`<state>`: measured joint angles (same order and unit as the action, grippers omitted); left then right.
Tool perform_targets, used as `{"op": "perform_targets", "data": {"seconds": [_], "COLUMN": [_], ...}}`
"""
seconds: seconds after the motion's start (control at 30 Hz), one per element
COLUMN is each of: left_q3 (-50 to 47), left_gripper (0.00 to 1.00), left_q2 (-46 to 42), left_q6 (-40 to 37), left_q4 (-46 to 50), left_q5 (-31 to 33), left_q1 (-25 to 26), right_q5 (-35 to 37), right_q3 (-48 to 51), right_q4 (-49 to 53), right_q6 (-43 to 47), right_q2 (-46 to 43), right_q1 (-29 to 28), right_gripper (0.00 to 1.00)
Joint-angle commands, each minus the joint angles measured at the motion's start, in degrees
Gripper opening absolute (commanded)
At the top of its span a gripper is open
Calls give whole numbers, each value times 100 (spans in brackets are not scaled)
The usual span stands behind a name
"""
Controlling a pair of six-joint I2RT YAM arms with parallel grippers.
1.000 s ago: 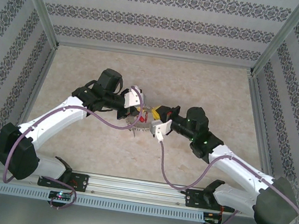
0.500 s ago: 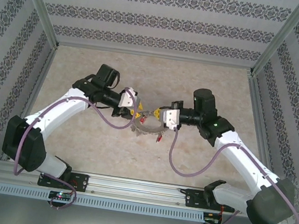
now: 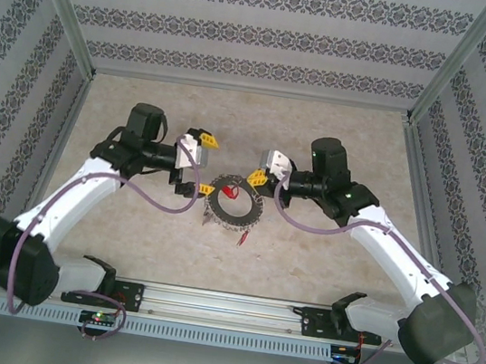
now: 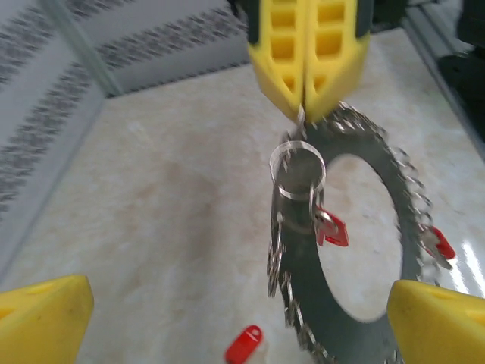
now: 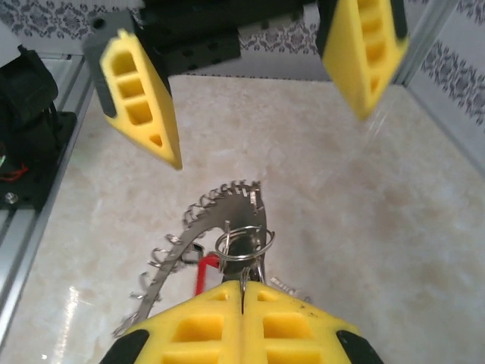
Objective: Put the keys on the keyring
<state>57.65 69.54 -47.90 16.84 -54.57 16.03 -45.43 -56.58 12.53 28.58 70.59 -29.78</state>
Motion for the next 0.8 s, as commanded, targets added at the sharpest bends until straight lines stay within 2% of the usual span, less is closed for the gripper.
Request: {"op": "perform_targets", "data": {"seconds": [0.0, 0.03, 0.1, 0.13, 0.17, 0.23, 0.33, 0.37, 0.43, 0.53, 0.6, 0.7, 0.77], "left_q3": [-184, -178, -83, 72, 338, 760, 524, 437, 506, 612, 570, 349, 188], "left_gripper": [99, 100, 99, 99, 99, 99, 99, 94, 85, 68, 64, 59, 52], "left_q2": [-371, -414, -400, -263, -66, 214, 53, -46, -112, 116, 278, 342, 337], "left_q6": [1785, 2153, 3485, 4377, 4812, 4297, 3784, 3280, 2131, 1060, 627, 571, 735], "left_q4": [-1709, -1772, -1805, -1575, -1122, -338, -577, -508, 189, 990, 1140, 659, 138], "left_q5": [916, 1125, 1794, 2347, 2453, 1418, 411, 52, -276, -459, -476, -126, 148], "left_q1": [-46, -48, -58, -68, -96, -113, -61, 0, 159, 338, 505, 707, 709], "right_q5": [329, 410, 308, 278, 238, 132, -89, -176, -536, -870, -1003, -1028, -1047], "right_q3": [-381, -428, -479, -498, -502, -512, -596, -716, -969, -1036, -959, -884, -906], "right_q4": [67, 49, -14, -22, -30, -17, 2, 41, 110, 10, -3, -46, -20], "right_q6": [-1380, -1676, -2017, -2002, -1911, -1585, -1174, -1214, -1345, -1161, -656, -242, -204], "right_q2": [182, 262, 408, 458, 497, 556, 709, 830, 1101, 1281, 1251, 1186, 1169], "right_q1": [-99, -98, -122, -178, -211, -238, -209, -160, -52, -52, -76, -55, -39], "right_gripper": [0, 0, 0, 0, 0, 0, 0, 0, 0, 0, 0, 0, 0]}}
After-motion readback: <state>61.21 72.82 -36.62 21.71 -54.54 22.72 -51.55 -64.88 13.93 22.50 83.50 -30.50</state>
